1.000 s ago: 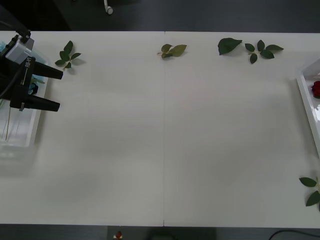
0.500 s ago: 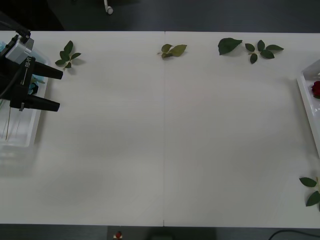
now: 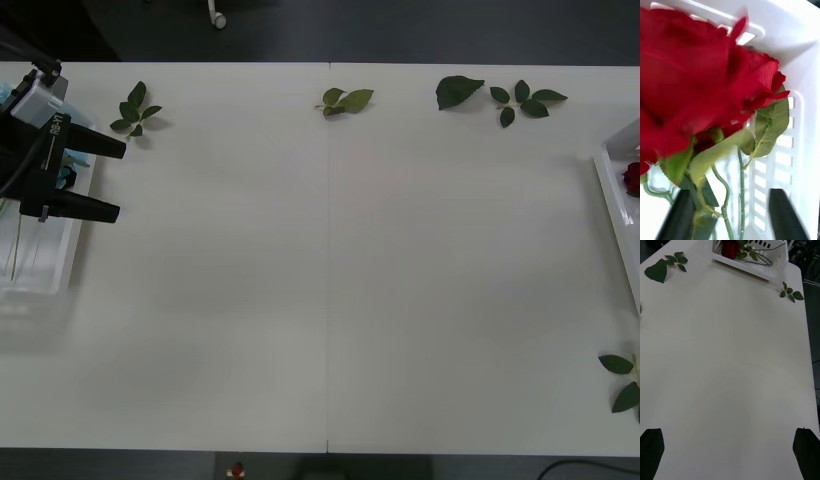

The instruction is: Put the red flowers into the right box and the blue flowers into the left box

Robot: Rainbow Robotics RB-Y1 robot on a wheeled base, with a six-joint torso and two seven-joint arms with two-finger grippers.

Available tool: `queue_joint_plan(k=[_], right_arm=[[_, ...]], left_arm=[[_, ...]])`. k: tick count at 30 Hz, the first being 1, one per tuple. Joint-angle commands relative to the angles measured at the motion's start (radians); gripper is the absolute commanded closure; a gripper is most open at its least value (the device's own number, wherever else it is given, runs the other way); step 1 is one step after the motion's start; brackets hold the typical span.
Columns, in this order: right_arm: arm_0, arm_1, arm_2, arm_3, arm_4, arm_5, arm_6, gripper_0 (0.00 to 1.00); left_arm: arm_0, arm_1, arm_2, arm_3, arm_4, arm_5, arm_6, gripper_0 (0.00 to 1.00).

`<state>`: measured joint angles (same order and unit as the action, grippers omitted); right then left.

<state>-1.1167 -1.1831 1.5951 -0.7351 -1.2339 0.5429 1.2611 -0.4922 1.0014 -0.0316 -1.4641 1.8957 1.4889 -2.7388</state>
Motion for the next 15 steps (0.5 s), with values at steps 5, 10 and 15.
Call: queue_joint_plan(k=[5, 10, 15], right_arm=[[-0.017, -0.096, -0.038, -0.129, -0.070, 0.000, 0.080, 0.09], [-0.017, -0.242, -0.103, -0.345, -0.213, 0.000, 0.258, 0.09], [-0.015, -0.363, -0.139, -0.572, -0.391, 0.000, 0.431, 0.09]], left_arm=[[-0.022, 0.046, 0.021, -0.019, 0.003, -0.007, 0.034, 0.00], [-0.022, 0.046, 0.021, -0.019, 0.003, -0.007, 0.034, 0.00], [-0.022, 0.046, 0.021, -0.019, 0.003, -0.007, 0.034, 0.00]])
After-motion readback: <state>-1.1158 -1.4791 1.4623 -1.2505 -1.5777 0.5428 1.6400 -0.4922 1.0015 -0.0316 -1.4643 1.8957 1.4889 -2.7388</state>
